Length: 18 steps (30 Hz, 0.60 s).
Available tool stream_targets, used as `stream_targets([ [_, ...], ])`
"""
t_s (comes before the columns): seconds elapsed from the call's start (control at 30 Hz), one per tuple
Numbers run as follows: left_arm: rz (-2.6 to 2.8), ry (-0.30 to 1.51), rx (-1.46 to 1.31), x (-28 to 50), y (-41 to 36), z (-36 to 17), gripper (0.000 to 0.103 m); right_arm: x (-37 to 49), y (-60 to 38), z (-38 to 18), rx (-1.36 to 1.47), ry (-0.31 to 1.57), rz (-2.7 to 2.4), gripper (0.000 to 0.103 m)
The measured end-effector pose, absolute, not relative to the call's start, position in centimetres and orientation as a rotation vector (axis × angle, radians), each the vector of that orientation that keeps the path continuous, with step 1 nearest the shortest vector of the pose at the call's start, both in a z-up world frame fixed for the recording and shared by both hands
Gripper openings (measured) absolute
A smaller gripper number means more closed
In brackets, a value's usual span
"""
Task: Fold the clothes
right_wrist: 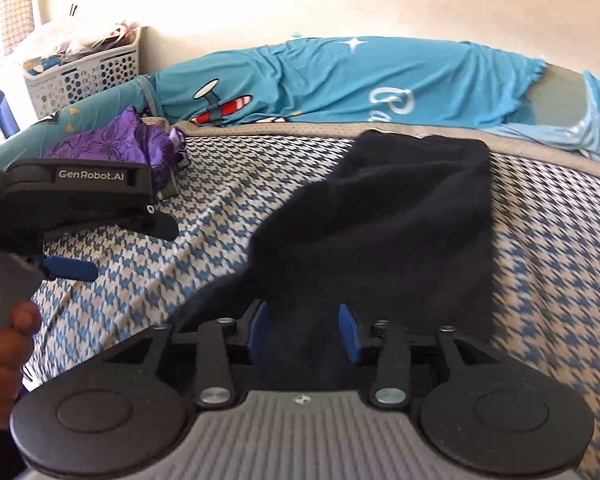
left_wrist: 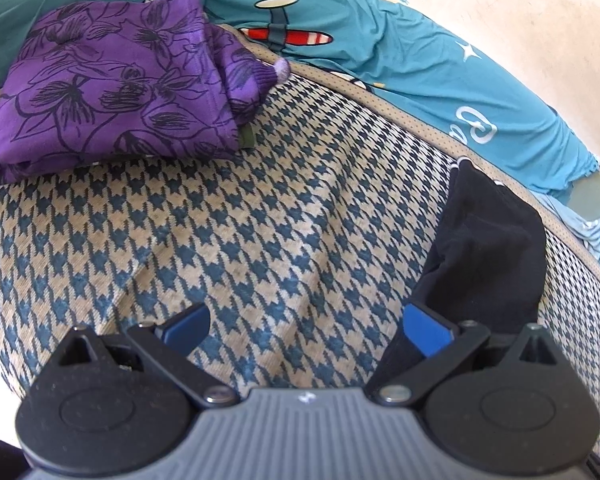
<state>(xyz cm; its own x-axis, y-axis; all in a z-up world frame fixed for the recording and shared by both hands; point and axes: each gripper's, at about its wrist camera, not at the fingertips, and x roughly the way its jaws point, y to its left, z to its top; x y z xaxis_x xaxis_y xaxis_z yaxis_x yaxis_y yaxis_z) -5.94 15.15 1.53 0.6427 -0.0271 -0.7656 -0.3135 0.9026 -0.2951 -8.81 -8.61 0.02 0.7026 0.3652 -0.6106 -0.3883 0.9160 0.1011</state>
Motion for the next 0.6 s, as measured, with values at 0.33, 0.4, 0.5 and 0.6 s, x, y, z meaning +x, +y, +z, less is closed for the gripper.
stream_targets([
  [0.33,0.179,0.890,-0.332,-6.0,13.6,0.7,0.103,-11.8,-13.3,-0.1,-0.005,0.733,0.321,0.040],
  [0.4,0.184,0.900,-0.326,-6.0,13.7,0.4,0.103,-12.4,-14.2,0.0,0.005,0.743,0.307,0.041],
  [0.5,0.187,0.917,-0.316,-6.1,13.6,-0.1,0.103,-13.2,-15.8,0.0,0.038,0.770,0.288,0.043],
  [0.6,0.192,0.929,-0.295,-6.3,13.3,-0.5,0.103,-13.8,-17.6,-0.1,0.107,0.814,0.275,0.044],
])
